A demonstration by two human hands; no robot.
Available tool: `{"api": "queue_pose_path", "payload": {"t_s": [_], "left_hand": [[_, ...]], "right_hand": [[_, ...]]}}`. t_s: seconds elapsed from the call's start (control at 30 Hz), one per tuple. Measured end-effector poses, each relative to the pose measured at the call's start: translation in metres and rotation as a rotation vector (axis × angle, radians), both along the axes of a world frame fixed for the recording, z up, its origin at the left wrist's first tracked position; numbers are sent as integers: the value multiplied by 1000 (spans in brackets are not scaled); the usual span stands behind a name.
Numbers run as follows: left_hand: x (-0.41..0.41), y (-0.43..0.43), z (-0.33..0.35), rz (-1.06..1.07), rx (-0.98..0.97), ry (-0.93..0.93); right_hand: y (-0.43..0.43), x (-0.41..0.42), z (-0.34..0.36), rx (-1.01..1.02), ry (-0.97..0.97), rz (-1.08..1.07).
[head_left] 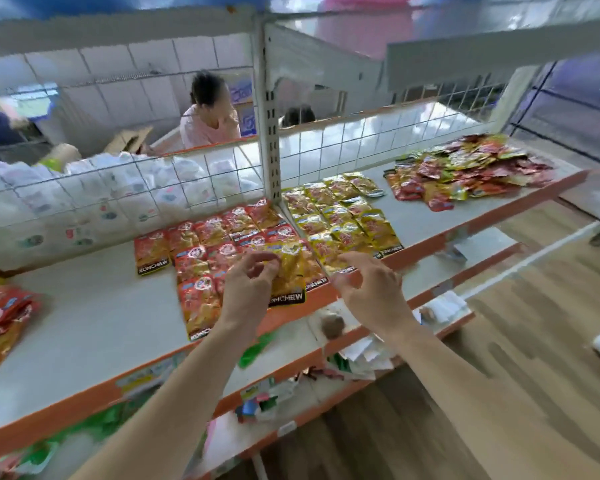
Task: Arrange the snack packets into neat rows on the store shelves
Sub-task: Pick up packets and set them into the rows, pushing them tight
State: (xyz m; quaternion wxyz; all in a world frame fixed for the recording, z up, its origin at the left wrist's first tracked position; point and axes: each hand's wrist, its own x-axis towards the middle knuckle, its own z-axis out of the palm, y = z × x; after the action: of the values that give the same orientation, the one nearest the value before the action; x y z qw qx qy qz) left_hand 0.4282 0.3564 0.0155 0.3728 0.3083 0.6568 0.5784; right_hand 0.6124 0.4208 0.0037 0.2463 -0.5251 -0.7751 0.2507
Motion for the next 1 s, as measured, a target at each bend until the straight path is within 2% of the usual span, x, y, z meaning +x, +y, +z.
{"api": "queue_pose_path", "payload": {"t_s": [0.13, 0.3, 0.5, 0.77, 1.0], "left_hand": [[72, 26, 6, -95, -28, 41], [142, 53, 4, -152, -56, 180], [196, 68, -7, -190, -63, 182], [206, 110, -11, -185, -59, 342], [187, 183, -33, -124, -107, 510]], "right_hand": [[28, 72, 5, 52, -8, -49], [53, 146, 3, 55, -9, -17], [73, 203, 3, 7, 30, -38], [114, 212, -9, -16, -36, -19], [169, 193, -16, -14, -110, 37]]}}
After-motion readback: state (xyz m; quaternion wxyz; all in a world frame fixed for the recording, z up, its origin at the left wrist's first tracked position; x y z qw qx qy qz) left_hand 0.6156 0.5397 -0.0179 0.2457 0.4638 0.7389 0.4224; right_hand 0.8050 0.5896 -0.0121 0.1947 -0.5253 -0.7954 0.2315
